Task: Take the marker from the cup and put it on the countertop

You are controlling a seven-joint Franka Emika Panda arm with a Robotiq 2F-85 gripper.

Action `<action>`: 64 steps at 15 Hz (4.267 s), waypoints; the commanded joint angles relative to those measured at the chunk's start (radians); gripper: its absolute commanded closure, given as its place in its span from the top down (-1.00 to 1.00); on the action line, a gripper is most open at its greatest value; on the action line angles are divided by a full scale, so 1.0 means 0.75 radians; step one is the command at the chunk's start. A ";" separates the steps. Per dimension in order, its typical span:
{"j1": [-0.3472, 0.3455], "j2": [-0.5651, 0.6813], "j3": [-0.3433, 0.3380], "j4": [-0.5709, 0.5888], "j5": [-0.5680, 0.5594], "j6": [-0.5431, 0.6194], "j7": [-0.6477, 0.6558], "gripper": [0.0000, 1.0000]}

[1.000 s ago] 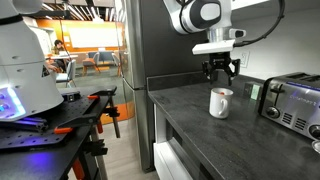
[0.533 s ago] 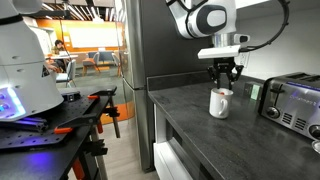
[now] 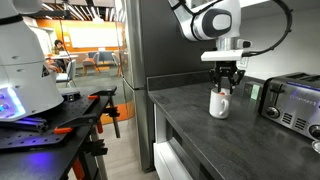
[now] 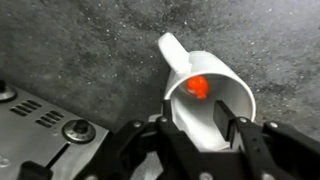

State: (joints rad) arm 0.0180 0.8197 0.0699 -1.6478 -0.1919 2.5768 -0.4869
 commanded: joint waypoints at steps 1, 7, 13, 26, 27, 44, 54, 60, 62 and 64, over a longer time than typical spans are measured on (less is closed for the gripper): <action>-0.019 0.037 0.035 0.078 -0.018 -0.102 -0.023 0.00; -0.019 0.042 0.069 0.088 -0.012 -0.134 -0.041 0.01; -0.011 0.064 0.048 0.101 -0.026 -0.168 -0.017 0.00; -0.028 0.071 0.050 0.098 -0.082 -0.200 -0.094 -0.88; -0.031 0.064 0.052 0.089 -0.078 -0.189 -0.089 -0.88; -0.111 -0.298 0.090 -0.252 -0.001 0.084 -0.018 -0.88; 0.040 -0.621 -0.170 -0.541 -0.257 -0.074 0.465 -0.88; 0.039 -0.522 -0.184 -0.585 -0.114 -0.103 0.812 -0.88; 0.069 -0.450 -0.193 -0.541 -0.070 -0.096 0.949 -0.88; 0.090 -0.382 -0.194 -0.478 -0.002 -0.127 1.050 -0.88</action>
State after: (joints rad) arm 0.0593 0.4781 -0.0629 -2.0791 -0.2569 2.5339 0.2014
